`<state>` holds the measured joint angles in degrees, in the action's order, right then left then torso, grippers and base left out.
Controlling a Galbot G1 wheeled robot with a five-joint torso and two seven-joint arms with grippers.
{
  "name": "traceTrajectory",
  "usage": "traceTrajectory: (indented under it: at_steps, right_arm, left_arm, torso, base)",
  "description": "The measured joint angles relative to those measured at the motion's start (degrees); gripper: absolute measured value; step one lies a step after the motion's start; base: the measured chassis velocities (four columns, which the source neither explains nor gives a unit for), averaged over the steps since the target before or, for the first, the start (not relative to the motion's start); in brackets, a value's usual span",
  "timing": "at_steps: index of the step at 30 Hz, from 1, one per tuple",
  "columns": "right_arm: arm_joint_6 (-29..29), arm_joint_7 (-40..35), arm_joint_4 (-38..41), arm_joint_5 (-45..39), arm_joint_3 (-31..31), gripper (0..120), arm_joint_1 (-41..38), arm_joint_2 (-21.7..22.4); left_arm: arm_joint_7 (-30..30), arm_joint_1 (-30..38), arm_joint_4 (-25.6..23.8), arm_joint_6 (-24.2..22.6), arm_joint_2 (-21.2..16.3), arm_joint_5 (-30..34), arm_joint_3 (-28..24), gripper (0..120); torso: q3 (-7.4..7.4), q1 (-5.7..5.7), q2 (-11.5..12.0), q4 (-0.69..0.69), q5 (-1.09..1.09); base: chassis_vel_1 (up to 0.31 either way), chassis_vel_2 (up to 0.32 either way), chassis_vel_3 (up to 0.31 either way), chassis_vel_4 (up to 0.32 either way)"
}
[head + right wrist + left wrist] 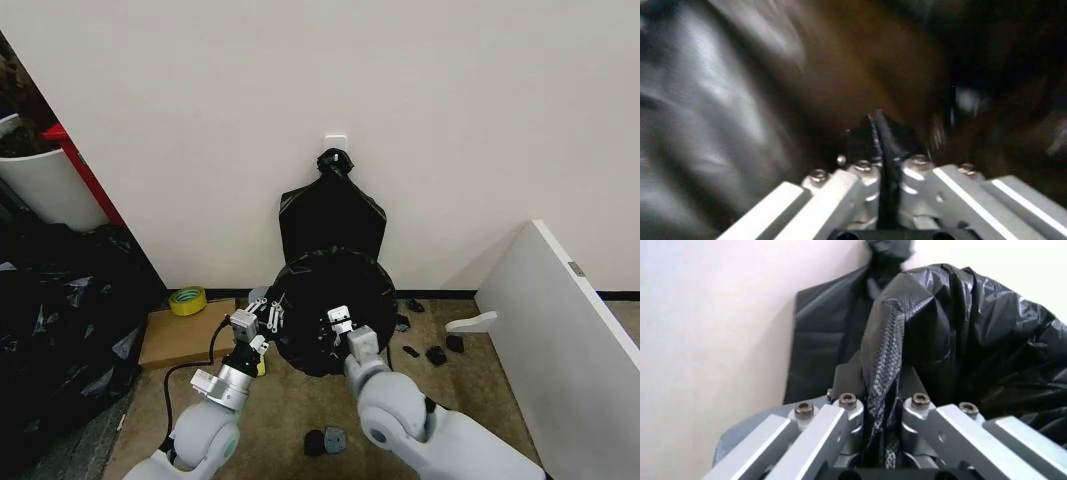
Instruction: Place the garbage bag over the trash bin.
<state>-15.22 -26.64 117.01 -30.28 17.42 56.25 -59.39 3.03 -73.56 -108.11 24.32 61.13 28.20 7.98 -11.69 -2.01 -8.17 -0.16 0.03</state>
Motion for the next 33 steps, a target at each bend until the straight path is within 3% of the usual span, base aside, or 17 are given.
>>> traceTrajectory:
  at_steps: [3,4,5,8,9,12,16,18,21,24,29,33]
  right_arm:
    - [15.6,11.7,-0.1,7.8,-2.1,19,3.6,3.4]
    - [15.6,11.7,-0.1,7.8,-2.1,19,3.6,3.4]
    - [20.6,15.9,-0.4,9.8,-3.5,25,4.9,4.1]
    - [27.8,21.6,-0.9,12.9,-6.3,33,6.7,4.5]
    - [31.8,22.8,-0.9,15.3,-8.1,41,7.6,3.9]
    - [33.7,21.4,0.0,18.2,-9.3,48,8.4,3.0]
    - [34.1,15.4,2.6,27.2,-12.6,67,10.6,0.7]
    - [34.1,15.1,2.7,27.7,-12.9,68,10.8,0.5]
    - [33.8,11.4,2.8,32.7,-14.1,83,12.3,-0.6]
    - [32.6,4.9,2.3,36.9,-14.5,95,13.9,-1.2]
    - [29.5,-2.0,2.1,37.2,-14.0,100,16.0,-1.1]
    - [26.3,-9.2,2.6,31.2,-13.0,100,19.8,0.2]
  left_arm:
    - [2.5,0.4,0.1,-4.6,0.4,3.5,0.4,4]
    - [2.5,0.4,0.1,-4.6,0.4,3.5,0.4,4]
    - [3.8,0.5,-0.2,-6.9,0.6,5.2,0.5,4]
    - [6.5,0.5,-1.0,-10.7,1.2,9.6,1.0,4]
    - [7.8,0.3,-1.5,-12.5,1.8,13.7,1.5,4]
    - [8.1,0.0,-2.1,-14.3,2.7,18.0,2.1,4]
    - [10.4,-0.4,-3.1,-19.9,5.8,28.6,3.0,4]
    - [10.8,-0.3,-3.2,-20.5,6.1,29.5,3.1,4]
    - [15.6,0.3,-3.6,-25.2,8.2,35.6,3.9,4]
    - [18.6,0.6,-4.0,-26.9,9.2,37.2,4.8,4]
    - [20.4,0.6,-4.8,-28.2,10.1,38.6,7.9,4]
    - [21.3,1.2,-5.1,-29.1,10.4,40.8,12.0,4]
  torso:
    - [0.00,0.00,0.0,0.01,0.01]
    - [0.00,0.00,0.0,0.01,0.01]
    - [0.00,0.00,0.0,0.02,0.00]
    - [0.00,0.00,0.0,0.00,0.00]
    - [0.00,0.00,0.0,0.01,0.01]
    - [0.00,0.00,0.0,0.03,0.02]
    - [0.00,0.00,0.0,0.01,0.00]
    - [0.00,0.00,0.0,0.01,-0.01]
    - [0.00,0.00,0.0,0.01,0.00]
    - [0.00,0.00,0.0,0.01,0.00]
    - [0.00,0.00,0.0,0.01,0.01]
    - [0.00,0.00,0.0,0.00,0.00]
  base:
    - [0.000,0.000,0.000,0.000]
    - [0.000,0.000,0.000,0.000]
    - [0.000,0.000,0.000,0.000]
    - [0.000,0.000,0.000,0.000]
    - [0.000,0.000,0.000,0.000]
    - [0.000,0.000,0.000,0.000]
    - [0.000,0.000,0.000,0.000]
    - [0.000,0.000,0.000,0.000]
    - [0.000,0.000,0.000,0.000]
    - [0.000,0.000,0.000,0.000]
    - [0.000,0.000,0.000,0.000]
    - [0.000,0.000,0.000,0.000]
